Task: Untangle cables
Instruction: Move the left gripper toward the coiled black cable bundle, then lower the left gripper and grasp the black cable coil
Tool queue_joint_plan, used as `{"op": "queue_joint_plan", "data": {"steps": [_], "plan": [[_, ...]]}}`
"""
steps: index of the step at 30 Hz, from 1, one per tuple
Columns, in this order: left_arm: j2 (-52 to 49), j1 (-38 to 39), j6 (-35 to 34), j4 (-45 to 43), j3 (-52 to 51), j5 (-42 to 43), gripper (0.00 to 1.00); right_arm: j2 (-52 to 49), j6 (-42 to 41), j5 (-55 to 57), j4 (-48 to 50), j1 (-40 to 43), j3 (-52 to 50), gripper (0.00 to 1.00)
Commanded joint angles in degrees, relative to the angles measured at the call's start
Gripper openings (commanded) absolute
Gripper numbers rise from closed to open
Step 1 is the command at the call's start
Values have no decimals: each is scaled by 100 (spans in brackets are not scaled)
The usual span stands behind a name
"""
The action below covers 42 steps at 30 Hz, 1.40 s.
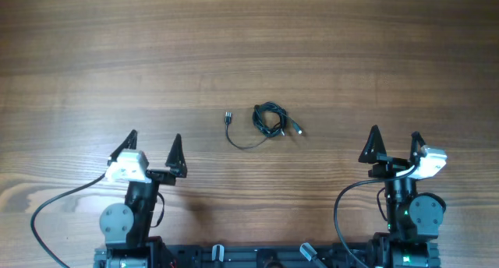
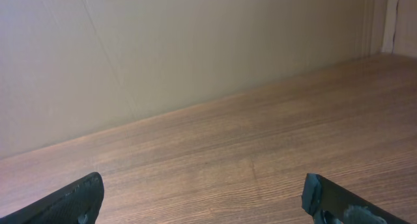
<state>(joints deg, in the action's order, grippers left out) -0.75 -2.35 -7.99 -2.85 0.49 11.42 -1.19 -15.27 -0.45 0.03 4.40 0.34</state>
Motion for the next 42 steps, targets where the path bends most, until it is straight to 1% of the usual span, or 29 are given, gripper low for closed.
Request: {"op": "queue_joint_plan", "data": {"steps": [1, 3, 8, 11, 12, 17, 20, 23, 26, 28, 31, 33, 36, 37, 38, 40, 42], "plan": [[33, 26, -1193, 122, 221, 660, 100, 76, 7, -96, 26, 28, -4, 100], [26, 26, -1539, 409, 459, 662, 100, 76, 7, -96, 28, 28, -4, 100], [-422, 26, -1652, 1248, 1473, 719, 100, 76, 9, -96, 28, 28, -4, 100], [-1130, 26, -1648, 1801, 2223, 699, 100, 76, 7, -96, 26, 28, -4, 100], [-1526, 26, -1648, 1934, 2518, 704, 99, 76, 7, -96, 28, 28, -4, 100], [-3254, 186, -1650, 2306, 3646, 743, 100, 76, 9, -96, 26, 28, -4, 100], [-4319, 601, -1650, 2306, 4240, 713, 100, 76, 7, -96, 26, 28, -4, 100], [-5324, 1217, -1650, 2249, 4658, 450, 100, 76, 7, -96, 26, 28, -4, 100], [-6271, 1803, -1652, 1504, 4682, 422, 100, 76, 9, -96, 26, 28, -4, 100], [-6704, 2035, -1650, 1213, 4682, 422, 100, 76, 7, -96, 26, 28, -4, 100], [-7346, 2361, -1893, 1049, 4682, 671, 100, 76, 9, -96, 26, 28, -4, 100], [-7785, 2599, -2000, 780, 4682, 831, 100, 76, 9, -96, 28, 28, -4, 100], [-8251, 2889, -2074, 376, 4682, 730, 100, 76, 9, -96, 28, 28, -4, 100], [-8454, 3040, -2424, 275, 4682, 339, 99, 76, 9, -96, 28, 28, -4, 100], [-8599, 3165, -2769, 282, 4682, -131, 96, 76, 9, -96, 26, 28, -4, 100], [-8806, 3368, -3322, 352, 4682, -828, 84, 76, 7, -96, 26, 28, -4, 100], [-8992, 3567, -4000, 413, 4682, -1340, 80, 76, 9, -96, 26, 28, -4, 100]]}}
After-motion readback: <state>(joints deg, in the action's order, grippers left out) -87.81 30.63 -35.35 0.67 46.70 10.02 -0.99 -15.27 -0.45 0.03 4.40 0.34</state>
